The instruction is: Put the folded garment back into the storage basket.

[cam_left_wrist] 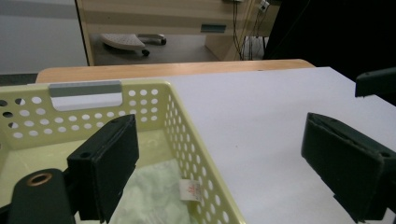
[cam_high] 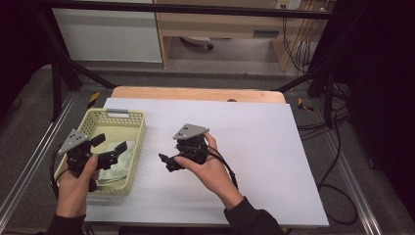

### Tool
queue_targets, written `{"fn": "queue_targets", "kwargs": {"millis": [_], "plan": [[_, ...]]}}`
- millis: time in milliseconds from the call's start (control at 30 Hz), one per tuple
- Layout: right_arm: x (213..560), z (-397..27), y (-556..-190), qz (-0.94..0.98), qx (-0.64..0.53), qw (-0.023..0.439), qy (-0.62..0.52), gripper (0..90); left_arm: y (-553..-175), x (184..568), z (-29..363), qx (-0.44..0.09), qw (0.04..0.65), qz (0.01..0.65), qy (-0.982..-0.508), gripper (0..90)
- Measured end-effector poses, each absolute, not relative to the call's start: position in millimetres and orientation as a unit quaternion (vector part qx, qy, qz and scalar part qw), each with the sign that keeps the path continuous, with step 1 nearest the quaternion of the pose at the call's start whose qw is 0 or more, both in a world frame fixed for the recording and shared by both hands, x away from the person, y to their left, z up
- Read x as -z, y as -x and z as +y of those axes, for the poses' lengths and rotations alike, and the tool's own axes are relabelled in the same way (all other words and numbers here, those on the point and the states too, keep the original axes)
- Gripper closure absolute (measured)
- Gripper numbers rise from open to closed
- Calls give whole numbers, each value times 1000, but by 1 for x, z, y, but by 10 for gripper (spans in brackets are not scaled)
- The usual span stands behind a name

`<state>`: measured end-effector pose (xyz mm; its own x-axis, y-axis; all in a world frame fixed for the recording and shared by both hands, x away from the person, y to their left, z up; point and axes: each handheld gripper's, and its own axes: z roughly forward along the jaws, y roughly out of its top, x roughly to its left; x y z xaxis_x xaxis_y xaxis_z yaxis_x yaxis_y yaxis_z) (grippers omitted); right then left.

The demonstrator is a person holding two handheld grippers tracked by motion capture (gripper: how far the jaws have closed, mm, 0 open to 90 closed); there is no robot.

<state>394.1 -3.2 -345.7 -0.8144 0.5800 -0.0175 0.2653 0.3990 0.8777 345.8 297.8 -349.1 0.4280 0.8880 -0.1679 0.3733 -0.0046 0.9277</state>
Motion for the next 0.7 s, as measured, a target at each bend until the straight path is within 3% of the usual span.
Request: {"fn": "queue_targets", "kwargs": {"millis": [100, 233, 433, 700], "plan": [[345, -12, -396, 816, -487, 166, -265, 33, -338, 356, 293, -225, 537, 469, -664, 102], [346, -21, -399, 812, -485, 171, -276, 32, -332, 363, 287, -246, 510, 464, -681, 99], [346, -36, -402, 808, -481, 179, -291, 32, -325, 373, 284, -274, 504, 471, -670, 114], [345, -55, -410, 792, -485, 194, -316, 26, -316, 381, 283, -258, 512, 464, -676, 104]]}}
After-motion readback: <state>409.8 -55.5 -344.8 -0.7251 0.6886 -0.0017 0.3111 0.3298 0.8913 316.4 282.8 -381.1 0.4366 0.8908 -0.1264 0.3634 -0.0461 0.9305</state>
